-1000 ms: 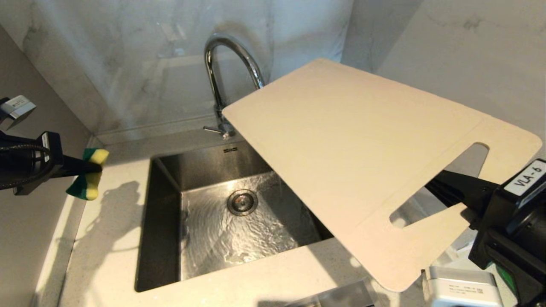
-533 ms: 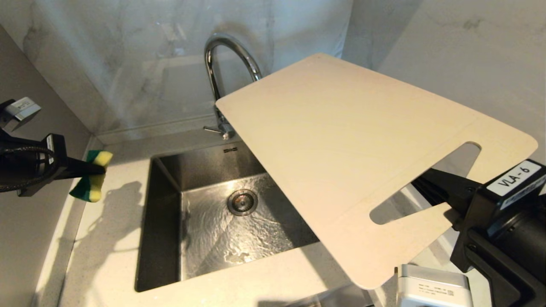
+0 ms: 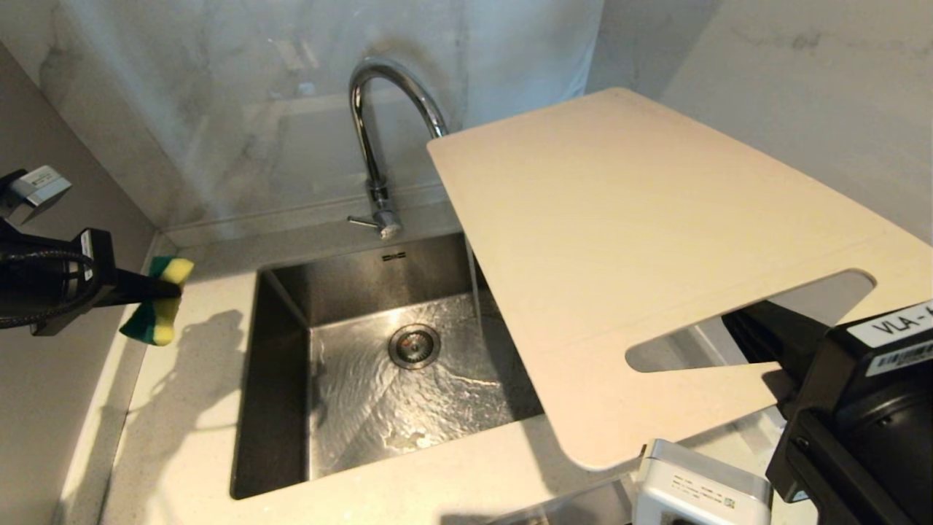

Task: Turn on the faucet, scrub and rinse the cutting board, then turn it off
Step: Put down the cutting board

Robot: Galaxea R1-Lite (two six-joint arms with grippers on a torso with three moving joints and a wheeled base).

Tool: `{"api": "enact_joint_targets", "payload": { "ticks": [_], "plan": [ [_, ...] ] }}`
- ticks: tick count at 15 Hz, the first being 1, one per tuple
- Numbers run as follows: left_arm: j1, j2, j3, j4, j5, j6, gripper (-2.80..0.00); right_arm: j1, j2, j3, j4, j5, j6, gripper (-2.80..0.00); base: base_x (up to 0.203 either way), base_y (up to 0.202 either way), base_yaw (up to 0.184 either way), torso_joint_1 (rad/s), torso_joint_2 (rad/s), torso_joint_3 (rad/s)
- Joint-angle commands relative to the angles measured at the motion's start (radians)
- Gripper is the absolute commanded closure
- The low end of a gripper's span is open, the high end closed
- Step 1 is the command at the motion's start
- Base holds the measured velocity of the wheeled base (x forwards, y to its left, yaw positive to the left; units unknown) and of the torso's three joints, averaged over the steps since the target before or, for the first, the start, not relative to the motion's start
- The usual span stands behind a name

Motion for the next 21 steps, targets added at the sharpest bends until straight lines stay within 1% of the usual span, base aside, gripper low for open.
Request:
{"api": "enact_joint_targets", "payload": {
  "ticks": [1,2,3,5,7,12,14,15,19,20,21],
  "plan": [
    [0.0,0.0,0.0,0.002,-0.001,-0.003,0.0,0.011,0.078,0.037,-0.142,-0.013,-0.013,0.0,0.0,0.0,0.0,0.0,0.0,0.0],
    [0.0,0.0,0.001,0.002,-0.001,-0.003,0.0,0.02,0.096,0.061,-0.201,-0.041,-0.02,0.0,0.0,0.0,0.0,0.0,0.0,0.0],
    [0.0,0.0,0.001,0.002,-0.001,-0.003,0.0,0.03,0.098,0.084,-0.221,-0.08,-0.023,0.0,0.0,0.0,0.0,0.0,0.0,0.0],
    [0.0,0.0,0.002,0.002,-0.001,-0.003,0.0,0.069,0.092,0.117,-0.24,-0.148,-0.024,0.0,0.0,0.0,0.0,0.0,0.0,0.0],
    [0.0,0.0,0.002,0.002,-0.002,-0.002,0.0,0.096,0.091,0.148,-0.245,-0.2,-0.016,0.0,0.0,0.0,0.0,0.0,0.0,0.0],
    [0.0,0.001,0.0,0.002,-0.001,-0.003,0.0,0.098,0.094,0.218,-0.243,-0.208,0.017,0.0,0.0,0.0,0.0,0.0,0.0,0.0],
    [-0.005,0.0,0.003,0.002,-0.001,-0.003,0.0,0.098,0.107,0.268,-0.239,-0.211,0.082,0.0,0.0,0.0,0.0,0.0,0.0,0.0],
    [-0.01,0.0,0.006,0.002,0.001,-0.004,0.0,0.098,0.112,0.29,-0.238,-0.212,0.102,0.0,0.0,0.0,0.0,0.0,0.0,0.0],
    [-0.016,0.003,0.011,0.002,0.005,-0.003,0.0,0.098,0.126,0.35,-0.237,-0.212,0.151,0.0,0.0,0.0,0.0,0.0,0.0,0.0],
    [-0.017,0.003,0.013,0.002,0.005,-0.003,0.0,0.098,0.141,0.359,-0.237,-0.212,0.185,0.0,0.0,0.0,0.0,0.0,0.0,0.0],
    [-0.023,0.004,0.018,0.001,0.005,-0.004,0.0,0.098,0.168,0.366,-0.236,-0.212,0.236,0.0,0.0,0.0,0.0,0.0,0.0,0.0]
  ]
}}
